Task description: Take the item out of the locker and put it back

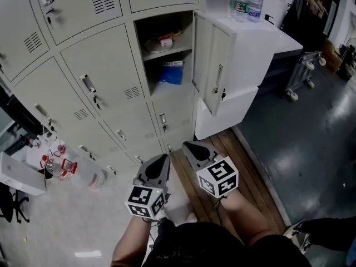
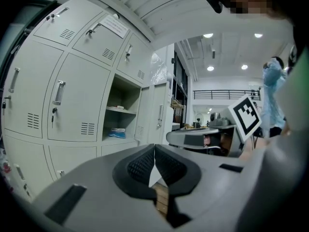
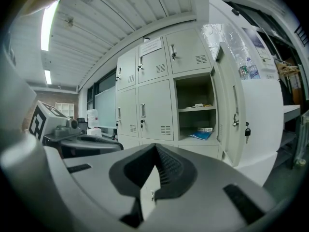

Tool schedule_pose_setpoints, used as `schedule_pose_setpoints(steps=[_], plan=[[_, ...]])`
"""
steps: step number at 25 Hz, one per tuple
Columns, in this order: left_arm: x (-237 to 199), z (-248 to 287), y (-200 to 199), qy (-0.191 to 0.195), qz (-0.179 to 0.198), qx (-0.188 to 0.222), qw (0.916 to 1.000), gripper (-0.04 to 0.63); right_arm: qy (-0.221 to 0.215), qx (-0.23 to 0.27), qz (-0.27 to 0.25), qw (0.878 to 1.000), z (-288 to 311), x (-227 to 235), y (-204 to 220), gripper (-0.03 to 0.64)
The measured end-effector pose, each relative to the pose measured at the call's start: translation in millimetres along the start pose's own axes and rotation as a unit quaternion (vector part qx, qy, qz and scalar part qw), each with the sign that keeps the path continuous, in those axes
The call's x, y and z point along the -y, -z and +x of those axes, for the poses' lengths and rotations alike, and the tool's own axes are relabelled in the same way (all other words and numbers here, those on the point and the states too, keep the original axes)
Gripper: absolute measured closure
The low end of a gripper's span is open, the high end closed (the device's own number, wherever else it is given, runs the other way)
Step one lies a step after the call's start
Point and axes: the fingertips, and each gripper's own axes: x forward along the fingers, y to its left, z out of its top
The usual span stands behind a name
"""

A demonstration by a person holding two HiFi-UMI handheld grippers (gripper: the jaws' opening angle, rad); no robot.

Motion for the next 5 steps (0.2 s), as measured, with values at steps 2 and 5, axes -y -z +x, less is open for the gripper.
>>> schedule_pose_setpoints(steps=[2,5], plan=[[2.4,-0.1,1.3,0.000,-0.001,0.000,1.0000,0.589,-0.001,-0.001,-0.001,1.000,-1.9,0.1,1.2,0.617],[6.3,0.0,3.0,0.000,-0.001,-0.001,1.0000,0.589,-0.002,-0.002,-0.002,1.000,-5.3,0.0,2.5,0.617]])
